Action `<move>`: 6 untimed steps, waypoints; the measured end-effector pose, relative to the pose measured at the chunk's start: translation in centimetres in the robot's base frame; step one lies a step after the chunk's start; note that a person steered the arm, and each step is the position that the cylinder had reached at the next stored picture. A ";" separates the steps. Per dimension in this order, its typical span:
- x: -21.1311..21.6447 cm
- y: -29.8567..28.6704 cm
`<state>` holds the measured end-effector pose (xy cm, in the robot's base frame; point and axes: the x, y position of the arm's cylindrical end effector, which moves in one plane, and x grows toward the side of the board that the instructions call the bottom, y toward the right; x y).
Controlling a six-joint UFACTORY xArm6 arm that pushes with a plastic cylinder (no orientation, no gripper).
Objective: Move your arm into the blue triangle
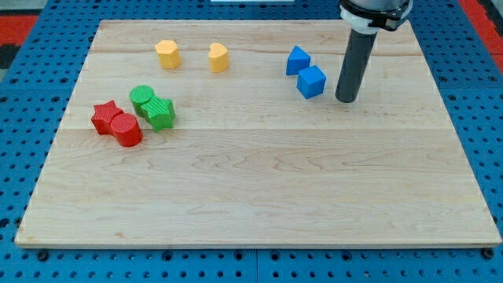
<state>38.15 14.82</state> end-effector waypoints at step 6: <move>-13.0 -5.0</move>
